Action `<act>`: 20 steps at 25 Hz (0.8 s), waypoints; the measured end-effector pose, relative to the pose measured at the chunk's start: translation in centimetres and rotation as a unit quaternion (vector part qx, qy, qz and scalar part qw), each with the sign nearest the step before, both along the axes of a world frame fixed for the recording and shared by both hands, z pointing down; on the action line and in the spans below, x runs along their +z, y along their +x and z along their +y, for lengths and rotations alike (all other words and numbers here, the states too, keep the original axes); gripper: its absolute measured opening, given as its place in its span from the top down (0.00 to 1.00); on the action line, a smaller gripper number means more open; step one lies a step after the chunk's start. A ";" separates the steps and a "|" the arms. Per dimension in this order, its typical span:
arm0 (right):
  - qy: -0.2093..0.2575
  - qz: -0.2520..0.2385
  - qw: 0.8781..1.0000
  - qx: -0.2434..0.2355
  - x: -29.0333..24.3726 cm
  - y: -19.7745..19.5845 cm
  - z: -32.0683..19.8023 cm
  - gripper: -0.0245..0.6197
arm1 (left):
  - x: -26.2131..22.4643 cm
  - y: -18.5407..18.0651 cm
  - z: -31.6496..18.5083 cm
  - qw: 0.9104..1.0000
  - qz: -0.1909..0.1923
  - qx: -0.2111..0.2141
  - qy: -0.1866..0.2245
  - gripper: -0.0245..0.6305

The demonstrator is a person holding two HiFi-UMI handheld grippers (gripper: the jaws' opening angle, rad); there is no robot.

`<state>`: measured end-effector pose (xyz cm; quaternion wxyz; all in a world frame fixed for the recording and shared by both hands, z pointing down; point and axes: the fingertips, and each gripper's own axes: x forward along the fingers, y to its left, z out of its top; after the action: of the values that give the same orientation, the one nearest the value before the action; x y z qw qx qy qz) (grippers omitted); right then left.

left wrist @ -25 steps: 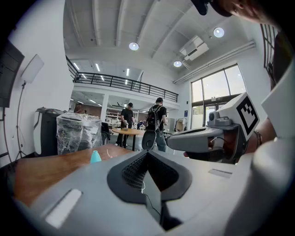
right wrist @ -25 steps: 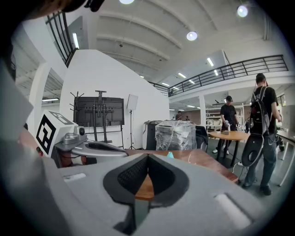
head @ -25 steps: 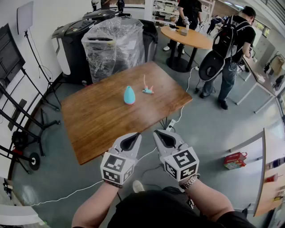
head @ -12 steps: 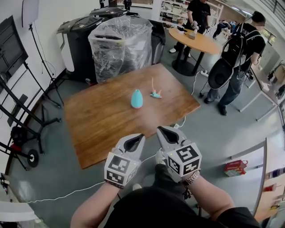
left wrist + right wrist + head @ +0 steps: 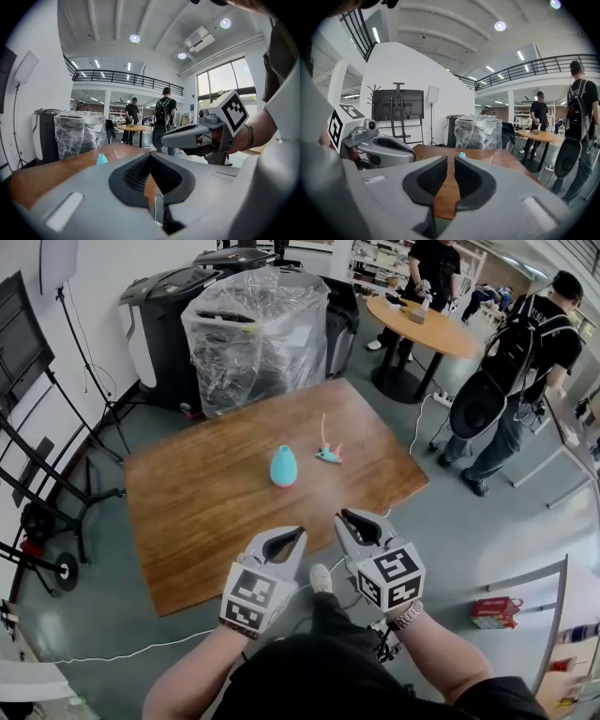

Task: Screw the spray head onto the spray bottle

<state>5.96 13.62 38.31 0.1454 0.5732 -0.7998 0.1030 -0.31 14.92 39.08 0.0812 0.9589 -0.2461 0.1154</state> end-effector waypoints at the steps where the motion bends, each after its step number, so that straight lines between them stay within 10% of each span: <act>1: -0.005 0.002 1.000 -0.003 0.5 0.8 -0.8 0.90 | 0.4 0.7 -0.7 1.000 -0.003 -0.001 -0.003 0.94; 20: -0.109 0.116 0.975 -0.153 12.6 13.0 -15.2 0.84 | 6.9 11.9 -12.9 0.992 -0.076 -0.061 -0.082 0.93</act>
<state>18.94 -1.60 50.92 0.3129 0.4327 -0.8397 0.0983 11.55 2.04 46.00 0.1472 0.9206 -0.2998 0.2025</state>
